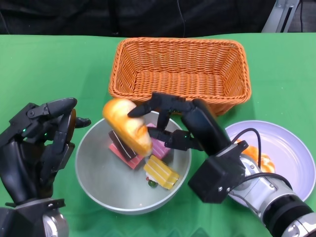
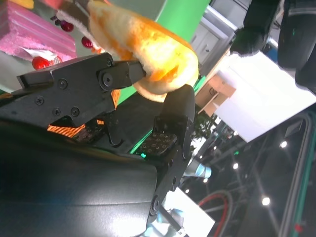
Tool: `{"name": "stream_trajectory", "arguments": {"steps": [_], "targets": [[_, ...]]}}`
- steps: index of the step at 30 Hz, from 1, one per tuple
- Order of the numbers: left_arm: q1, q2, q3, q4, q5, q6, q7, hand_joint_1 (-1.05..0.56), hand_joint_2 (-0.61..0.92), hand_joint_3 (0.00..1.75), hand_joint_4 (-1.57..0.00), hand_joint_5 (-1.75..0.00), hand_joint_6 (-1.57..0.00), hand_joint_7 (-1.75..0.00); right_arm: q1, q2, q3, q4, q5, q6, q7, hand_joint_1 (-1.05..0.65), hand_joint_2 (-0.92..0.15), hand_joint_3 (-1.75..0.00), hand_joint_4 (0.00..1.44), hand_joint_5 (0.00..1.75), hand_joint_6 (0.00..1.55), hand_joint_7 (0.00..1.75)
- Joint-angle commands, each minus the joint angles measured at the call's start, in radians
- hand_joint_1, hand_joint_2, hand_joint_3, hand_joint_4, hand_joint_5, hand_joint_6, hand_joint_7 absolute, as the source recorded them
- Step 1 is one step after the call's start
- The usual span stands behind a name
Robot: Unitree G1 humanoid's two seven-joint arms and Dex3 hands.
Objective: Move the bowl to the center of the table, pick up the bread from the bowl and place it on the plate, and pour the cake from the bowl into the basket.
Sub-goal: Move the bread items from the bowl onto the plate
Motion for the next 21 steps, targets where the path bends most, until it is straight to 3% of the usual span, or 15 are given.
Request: {"name": "stream_trajectory", "arguments": {"steps": [1, 9, 21], "targets": [[-0.006, 0.012, 0.011, -0.001, 0.006, -0.002, 0.013, -0.17, 0.92, 0.31, -0.91, -1.08, -1.11, -0.46, 0.015, 0.001, -0.033, -0.041, 0.048, 0.012, 0.044, -0.04, -0.75, -0.70, 0.67, 1.74, 0.74, 1.13], [-0.017, 0.022, 0.022, 0.016, -0.005, -0.005, 0.004, -0.16, 0.92, 0.33, -0.89, -1.08, -1.10, -0.46, 0.044, -0.027, -0.082, -0.126, 0.068, 0.065, 0.099, -0.07, -0.71, -0.74, 0.70, 1.75, 0.73, 1.16], [-0.025, 0.034, 0.034, 0.046, -0.001, -0.013, -0.003, -0.15, 0.92, 0.37, -0.88, -1.09, -1.10, -0.48, 0.090, -0.024, -0.153, -0.248, 0.151, 0.111, 0.192, -0.07, -0.72, -0.72, 0.76, 1.75, 0.73, 1.18]]}}
